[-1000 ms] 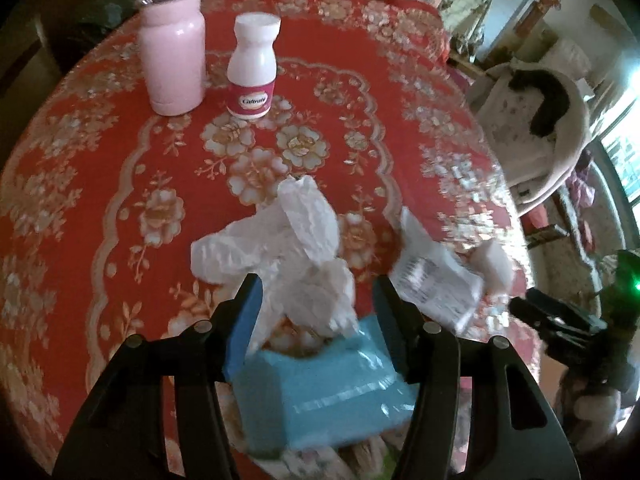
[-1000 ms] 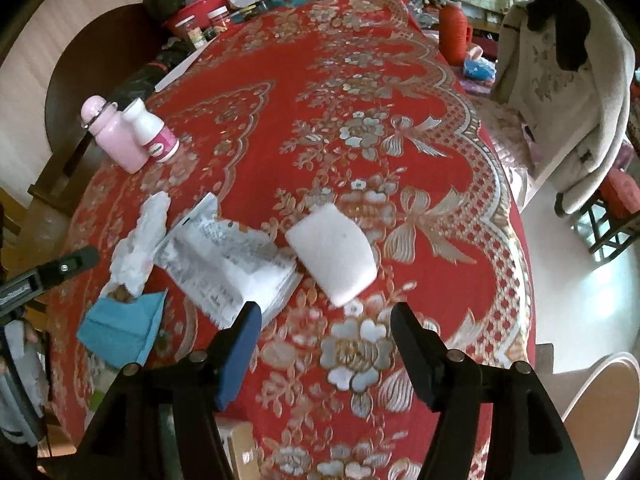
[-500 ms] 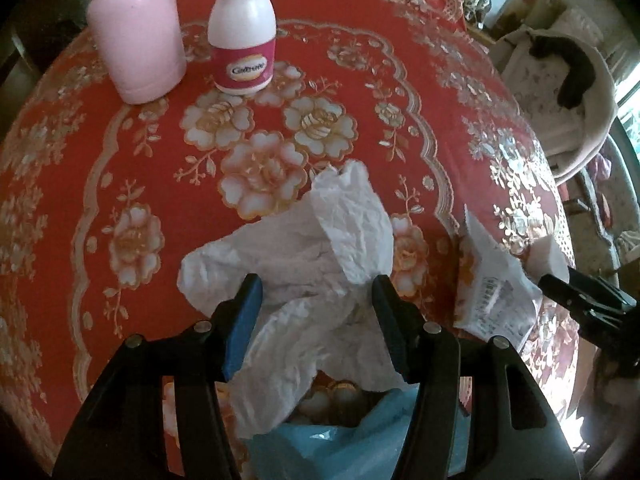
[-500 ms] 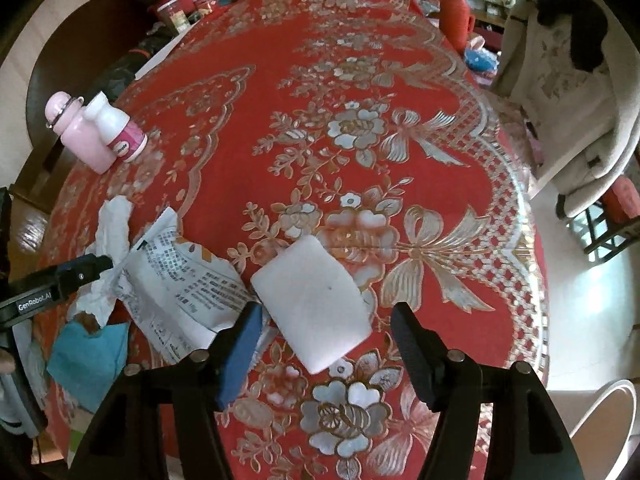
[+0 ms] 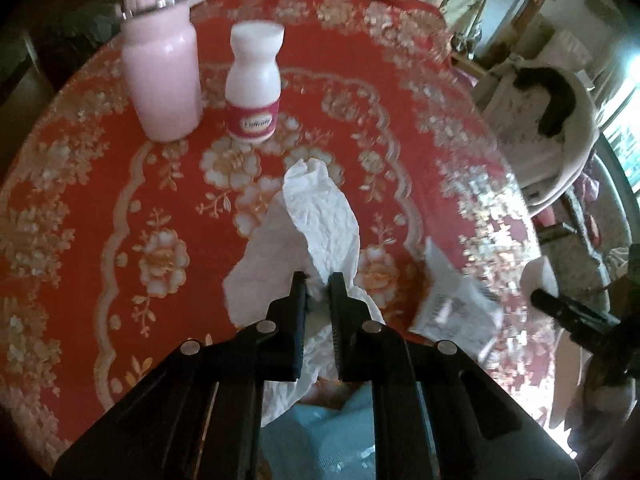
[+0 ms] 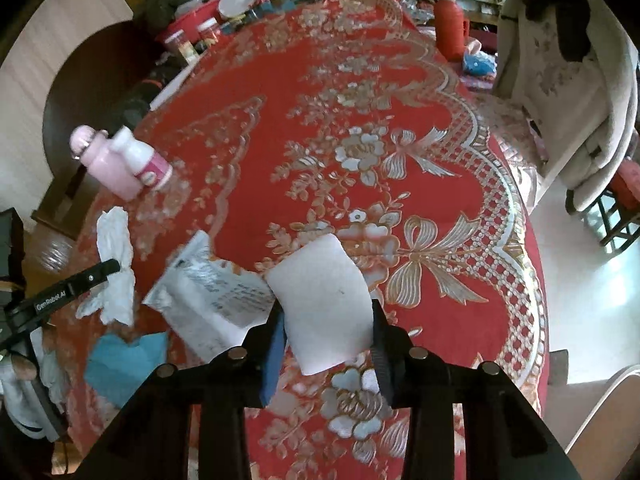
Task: Collect trash
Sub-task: 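Grasp the crumpled white tissue with the left tool while the right tool grasps the white foam block, then carry the tissue and foam block over the white bucket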
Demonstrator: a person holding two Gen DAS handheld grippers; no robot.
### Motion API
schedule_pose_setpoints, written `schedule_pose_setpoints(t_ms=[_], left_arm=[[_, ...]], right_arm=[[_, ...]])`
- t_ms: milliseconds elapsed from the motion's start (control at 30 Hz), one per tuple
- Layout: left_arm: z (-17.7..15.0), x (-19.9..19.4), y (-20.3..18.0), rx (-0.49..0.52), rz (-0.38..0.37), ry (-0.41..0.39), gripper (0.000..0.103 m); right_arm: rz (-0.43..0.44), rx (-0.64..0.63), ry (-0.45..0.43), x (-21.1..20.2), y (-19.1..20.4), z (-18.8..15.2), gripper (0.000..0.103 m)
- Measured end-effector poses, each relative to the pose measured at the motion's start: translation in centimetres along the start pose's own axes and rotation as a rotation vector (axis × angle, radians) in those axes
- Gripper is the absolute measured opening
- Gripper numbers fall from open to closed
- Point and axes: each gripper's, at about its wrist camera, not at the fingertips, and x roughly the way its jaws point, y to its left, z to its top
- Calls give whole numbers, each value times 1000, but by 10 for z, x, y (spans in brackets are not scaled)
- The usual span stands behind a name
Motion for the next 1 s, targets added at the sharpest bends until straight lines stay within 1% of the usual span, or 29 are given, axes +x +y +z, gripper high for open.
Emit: schedule_pose_setpoints(t_ms=[133,233,433,700,1000], left_arm=[[-5,-24,-15,23,-16,-37,9],[-12,-37,-27,34,-24,-47,9],[-29,-49,-58,85,-30,-65,9],[-52,-63,-96,139,-56,-72,9],[-83,-70,-155,227,-89,-65,9]], right_arm=[[17,-16,-9,-12,9,-10,37],[24,-20,-11,-18,13,-20,37],[24,-25,-13,-28,15,-41,38],[25,-13,-36,-53,4,-68,38],[19,33,-60,-82,-28,-95,38]])
